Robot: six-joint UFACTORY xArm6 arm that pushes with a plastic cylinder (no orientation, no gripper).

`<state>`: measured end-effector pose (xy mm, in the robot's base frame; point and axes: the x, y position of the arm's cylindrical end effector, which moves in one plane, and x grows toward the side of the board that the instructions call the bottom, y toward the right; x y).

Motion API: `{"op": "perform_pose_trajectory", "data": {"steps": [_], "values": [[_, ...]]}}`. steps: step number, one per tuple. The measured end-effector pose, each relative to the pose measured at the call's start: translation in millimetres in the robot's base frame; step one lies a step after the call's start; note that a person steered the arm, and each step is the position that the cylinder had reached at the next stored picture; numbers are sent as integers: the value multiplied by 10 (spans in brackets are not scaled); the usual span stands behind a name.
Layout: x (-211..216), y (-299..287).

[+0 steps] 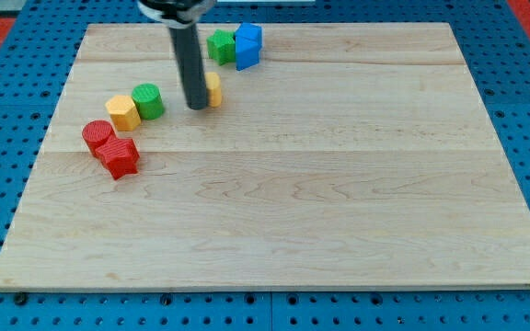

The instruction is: Separate the blue blocks

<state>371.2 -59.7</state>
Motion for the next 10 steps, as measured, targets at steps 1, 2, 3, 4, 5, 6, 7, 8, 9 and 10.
{"op": "perform_pose_trajectory", "data": {"steps": [1,2,3,4,5,6,7,8,9,10], "values": [[-145,945],[-1101,1151],[-1572,527],[-1451,-55],[-1416,-135],[-1344,529],[-912,1048],[-531,1180],[-1071,1208],[-1212,902]]}}
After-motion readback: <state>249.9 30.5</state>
